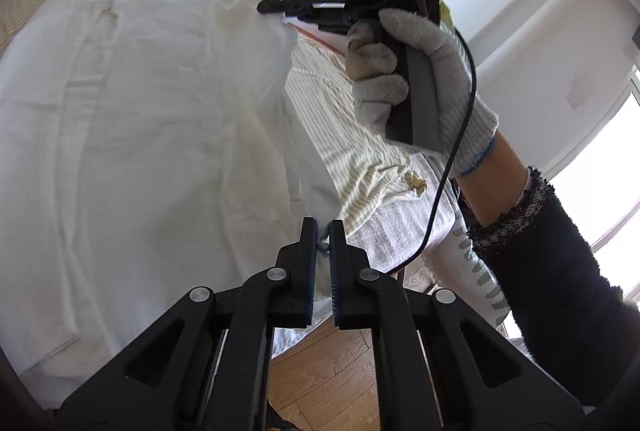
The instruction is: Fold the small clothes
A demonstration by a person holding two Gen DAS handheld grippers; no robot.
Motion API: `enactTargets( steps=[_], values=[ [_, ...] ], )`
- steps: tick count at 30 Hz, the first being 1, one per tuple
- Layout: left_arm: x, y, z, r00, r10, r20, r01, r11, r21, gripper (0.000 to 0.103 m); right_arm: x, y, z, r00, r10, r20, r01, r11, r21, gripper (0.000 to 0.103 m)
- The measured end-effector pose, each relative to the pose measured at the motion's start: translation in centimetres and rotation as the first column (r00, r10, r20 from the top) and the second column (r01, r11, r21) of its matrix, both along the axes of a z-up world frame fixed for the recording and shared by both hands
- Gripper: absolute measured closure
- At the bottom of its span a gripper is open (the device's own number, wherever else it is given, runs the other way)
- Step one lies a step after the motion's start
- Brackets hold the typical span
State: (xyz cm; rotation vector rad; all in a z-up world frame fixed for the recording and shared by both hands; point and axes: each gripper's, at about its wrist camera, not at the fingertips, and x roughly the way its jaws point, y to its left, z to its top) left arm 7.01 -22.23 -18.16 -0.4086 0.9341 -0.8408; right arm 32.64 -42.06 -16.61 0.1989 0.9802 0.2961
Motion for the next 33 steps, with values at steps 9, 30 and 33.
enactTargets(
  steps=[9, 30, 33],
  values=[
    [-0.8, 5.2, -1.4, 0.995, 0.088, -0.053, -0.089, 0.996, -0.007, 0.1, 1.7, 9.3, -1.2, 0.989, 0.144, -0.025, -0.146, 0.985, -0.097, 0.102],
    [-1.0, 7.6, -1.7, 0.993, 0.117, 0.0, -0.116, 0.987, 0.106, 0.101, -2.0, 7.5, -2.3, 0.981, 0.192, 0.005, -0.19, 0.971, 0.147, 0.092],
    [-1.0, 8.2, -0.9, 0.992, 0.127, 0.021, -0.128, 0.985, 0.113, 0.101, -5.8, 3.9, -1.8, 0.99, 0.138, 0.007, -0.138, 0.979, 0.151, 0.092]
  ],
)
